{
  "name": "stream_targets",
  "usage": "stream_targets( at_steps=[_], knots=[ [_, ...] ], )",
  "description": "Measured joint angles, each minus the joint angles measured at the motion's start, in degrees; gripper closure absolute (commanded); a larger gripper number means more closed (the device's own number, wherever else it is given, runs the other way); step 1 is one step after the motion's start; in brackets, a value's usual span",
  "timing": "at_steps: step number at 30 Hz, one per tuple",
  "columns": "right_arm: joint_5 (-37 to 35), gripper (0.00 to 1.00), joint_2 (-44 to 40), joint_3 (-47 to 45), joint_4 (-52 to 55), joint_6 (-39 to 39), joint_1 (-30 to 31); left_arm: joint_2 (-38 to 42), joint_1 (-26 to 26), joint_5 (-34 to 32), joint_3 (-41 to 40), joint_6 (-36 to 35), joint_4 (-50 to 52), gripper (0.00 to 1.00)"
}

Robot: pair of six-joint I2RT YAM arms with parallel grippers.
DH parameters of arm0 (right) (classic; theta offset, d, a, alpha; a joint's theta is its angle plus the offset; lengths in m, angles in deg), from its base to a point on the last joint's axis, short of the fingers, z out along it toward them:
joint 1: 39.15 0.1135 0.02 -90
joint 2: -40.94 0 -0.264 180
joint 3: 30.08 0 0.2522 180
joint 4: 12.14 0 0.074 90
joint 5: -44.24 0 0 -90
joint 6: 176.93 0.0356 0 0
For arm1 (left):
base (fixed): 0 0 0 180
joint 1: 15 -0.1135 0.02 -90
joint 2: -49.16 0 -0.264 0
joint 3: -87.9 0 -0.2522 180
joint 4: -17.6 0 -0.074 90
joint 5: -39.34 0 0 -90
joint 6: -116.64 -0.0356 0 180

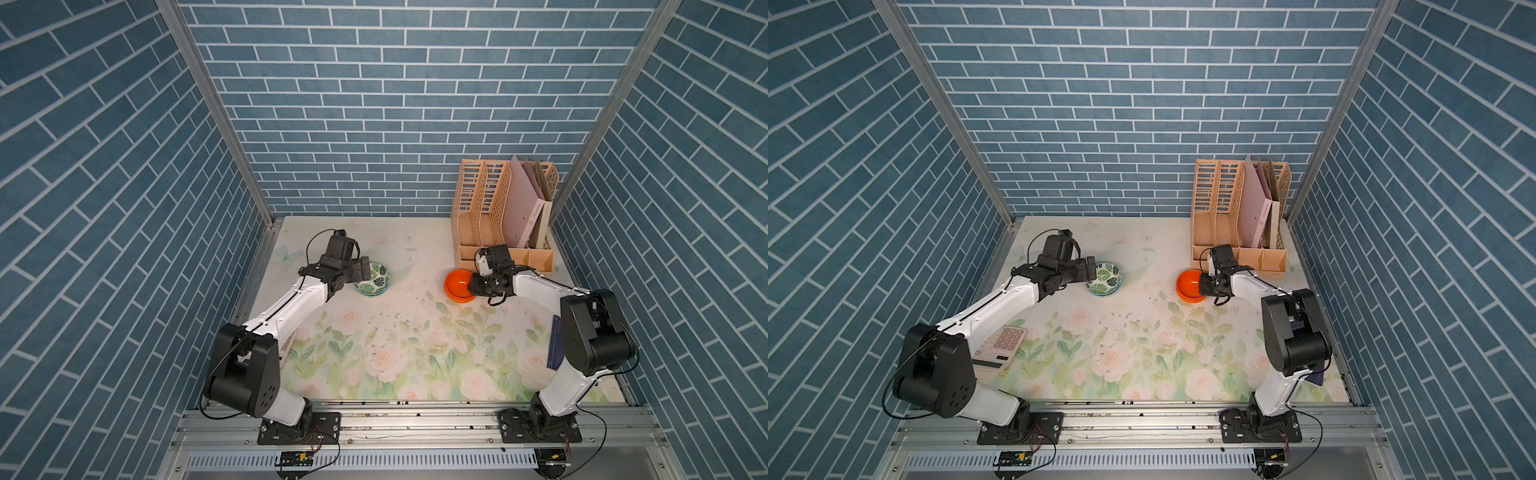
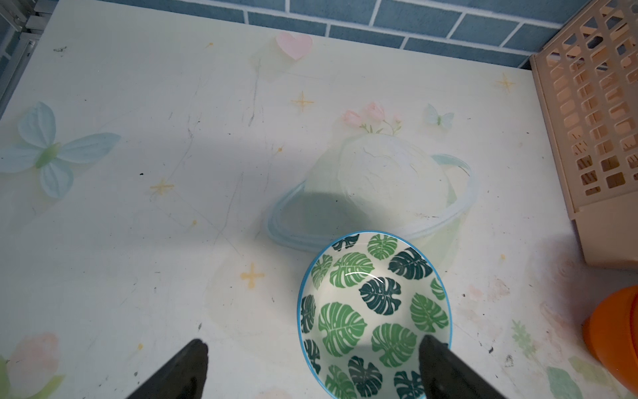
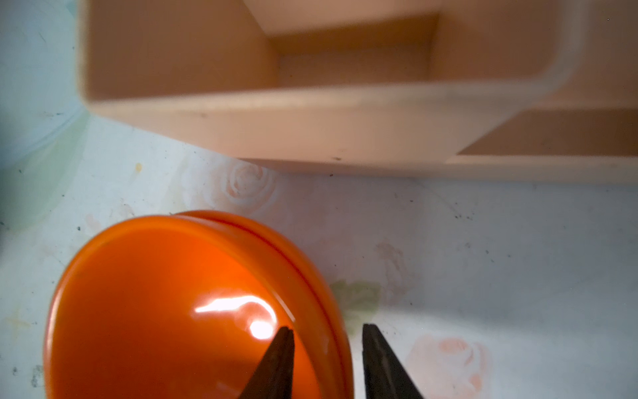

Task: Stack the bowls
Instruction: Pick up the bowl from the center of the board, then place the bowl at the center of the board.

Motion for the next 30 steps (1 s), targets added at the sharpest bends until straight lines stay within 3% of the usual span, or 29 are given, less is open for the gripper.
stream_targets(
  at_steps=[11,21,30],
  knots=[
    [1.38,0.8,0.02,0.33,-0.46,0.09,0.0,0.0,0.0,1.92,0.0,0.22,-0.48,0.03],
    [2.8,0.81,0.02,0.33,-0.33,0.44,1.2,-0.07,0.0,2.49,-0.11,0.24,-0.55,0.03],
    [2.16,0.81,0.02,1.07,0.37,1.14,7.56,-0.07,0.0,2.82,-0.2,0.26,-1.09,0.03]
  ],
)
